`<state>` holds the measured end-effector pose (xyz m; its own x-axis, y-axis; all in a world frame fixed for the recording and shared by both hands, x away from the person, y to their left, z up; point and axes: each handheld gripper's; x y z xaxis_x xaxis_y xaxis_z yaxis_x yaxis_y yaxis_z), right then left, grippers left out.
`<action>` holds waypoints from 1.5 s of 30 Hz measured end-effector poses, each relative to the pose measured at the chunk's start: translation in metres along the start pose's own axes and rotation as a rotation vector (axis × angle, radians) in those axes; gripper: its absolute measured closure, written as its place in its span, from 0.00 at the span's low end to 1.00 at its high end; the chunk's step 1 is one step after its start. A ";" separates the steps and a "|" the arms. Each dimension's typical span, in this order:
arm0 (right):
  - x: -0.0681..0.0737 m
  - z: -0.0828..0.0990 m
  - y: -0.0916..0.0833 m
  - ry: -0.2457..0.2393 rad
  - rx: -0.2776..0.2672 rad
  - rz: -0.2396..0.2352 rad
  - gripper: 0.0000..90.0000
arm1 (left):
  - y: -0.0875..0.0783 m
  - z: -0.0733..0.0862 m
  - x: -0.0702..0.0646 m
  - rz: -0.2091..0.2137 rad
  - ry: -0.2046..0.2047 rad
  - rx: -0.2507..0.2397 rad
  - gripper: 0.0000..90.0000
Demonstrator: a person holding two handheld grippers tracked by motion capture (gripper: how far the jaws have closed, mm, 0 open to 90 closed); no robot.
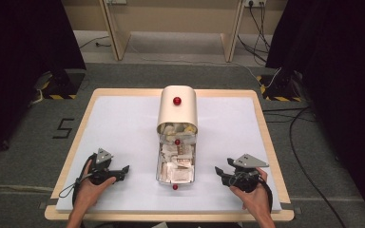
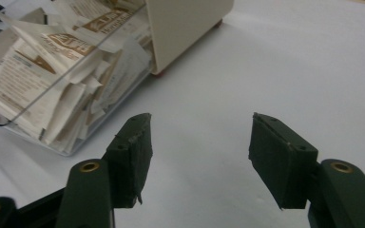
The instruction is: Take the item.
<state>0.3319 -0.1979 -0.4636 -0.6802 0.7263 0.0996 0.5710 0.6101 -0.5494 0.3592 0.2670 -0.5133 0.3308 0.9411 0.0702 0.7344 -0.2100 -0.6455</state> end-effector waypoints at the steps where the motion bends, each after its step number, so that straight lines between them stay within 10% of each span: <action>1: 0.000 0.000 0.000 0.000 0.000 0.000 0.46 | 0.000 0.000 0.000 0.000 0.000 0.000 0.16; 45: 0.080 -0.049 0.030 -0.236 -0.028 -0.184 0.62 | 0.000 0.000 0.000 0.002 -0.001 0.003 0.16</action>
<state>0.3175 -0.1059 -0.4313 -0.8595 0.5112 -0.0018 0.4386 0.7357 -0.5161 0.3597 0.2671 -0.5133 0.3316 0.9409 0.0684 0.7321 -0.2109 -0.6477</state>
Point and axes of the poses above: each handheld gripper's, and its own axes: y roughly forward along the jaws, z roughly out of its underside, x roughly to its left, and after that the axes turned 8 degrees about -z, right-handed
